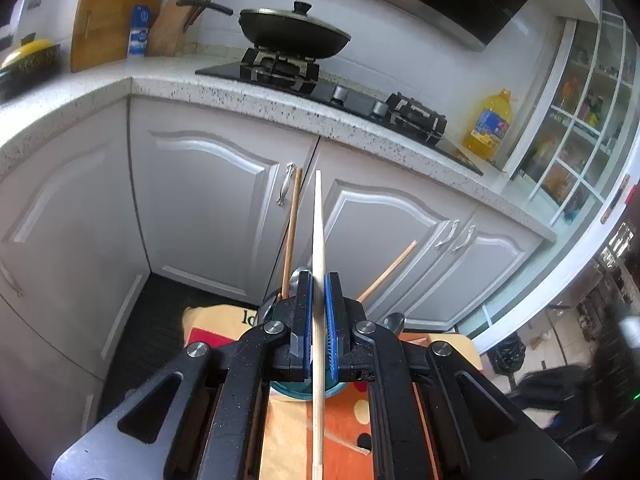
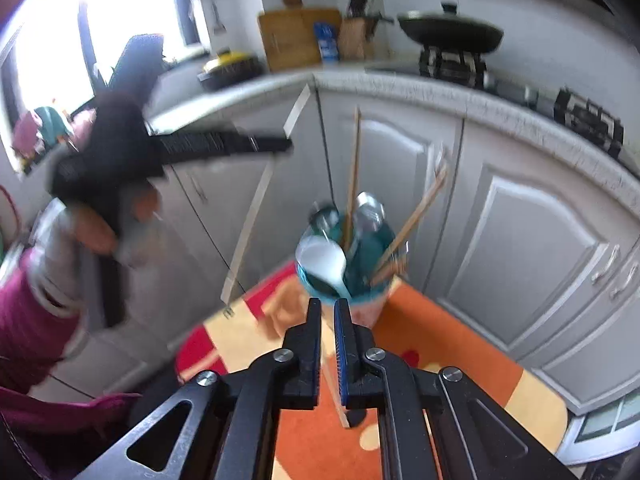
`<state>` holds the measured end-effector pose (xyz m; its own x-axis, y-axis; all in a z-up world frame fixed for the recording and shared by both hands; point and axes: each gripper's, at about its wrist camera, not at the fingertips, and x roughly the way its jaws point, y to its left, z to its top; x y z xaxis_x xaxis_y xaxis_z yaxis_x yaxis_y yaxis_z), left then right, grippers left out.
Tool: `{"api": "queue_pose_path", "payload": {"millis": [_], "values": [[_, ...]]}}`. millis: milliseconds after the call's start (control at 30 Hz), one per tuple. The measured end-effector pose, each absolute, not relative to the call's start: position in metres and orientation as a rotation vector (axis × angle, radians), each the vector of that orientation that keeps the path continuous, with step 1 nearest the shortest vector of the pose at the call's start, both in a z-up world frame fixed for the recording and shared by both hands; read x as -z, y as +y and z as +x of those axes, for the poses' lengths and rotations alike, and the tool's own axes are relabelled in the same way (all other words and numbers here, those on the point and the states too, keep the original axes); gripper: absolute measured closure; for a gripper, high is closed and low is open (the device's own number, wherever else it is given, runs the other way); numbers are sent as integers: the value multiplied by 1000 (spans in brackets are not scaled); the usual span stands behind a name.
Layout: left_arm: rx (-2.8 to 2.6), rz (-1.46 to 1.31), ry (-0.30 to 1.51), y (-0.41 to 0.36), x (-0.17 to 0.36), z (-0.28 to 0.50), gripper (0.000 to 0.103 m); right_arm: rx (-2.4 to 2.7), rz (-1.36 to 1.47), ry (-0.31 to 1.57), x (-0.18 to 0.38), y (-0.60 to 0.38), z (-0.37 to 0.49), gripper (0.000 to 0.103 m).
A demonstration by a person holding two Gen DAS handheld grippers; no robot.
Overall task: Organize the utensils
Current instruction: 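Lift both chopsticks upright and carry them over the rose-print cup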
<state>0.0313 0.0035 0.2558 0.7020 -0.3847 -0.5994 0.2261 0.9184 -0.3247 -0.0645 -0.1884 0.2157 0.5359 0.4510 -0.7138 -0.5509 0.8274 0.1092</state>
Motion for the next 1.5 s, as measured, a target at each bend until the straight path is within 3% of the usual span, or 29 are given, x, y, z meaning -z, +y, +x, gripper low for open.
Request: {"api": "queue_pose_path", "payload": {"millis": [67, 100, 133, 300, 667, 800, 833, 933, 1500], "values": [[344, -240, 733, 4, -249, 32, 98, -613, -99, 849, -192, -187, -58, 91], [341, -242, 742, 4, -245, 33, 98, -613, -79, 890, -171, -184, -52, 80], [338, -245, 748, 5, -242, 33, 98, -612, -73, 910, -161, -183, -50, 76], [318, -258, 756, 20, -233, 32, 98, -645, -175, 1037, -99, -145, -42, 76], [235, -301, 793, 68, -208, 31, 98, -695, -422, 1126, -32, -70, -10, 77], [225, -315, 806, 74, -201, 32, 98, -664, -502, 1147, -13, -54, 1, 87], [225, -315, 807, 75, -200, 31, 98, -674, -499, 1133, -13, -53, 1, 93], [229, -313, 805, 75, -201, 30, 98, -688, -485, 1156, -16, -56, 0, 98], [268, -330, 706, 62, -244, 30, 98, -760, 31, 858, -172, -153, -48, 98]]}}
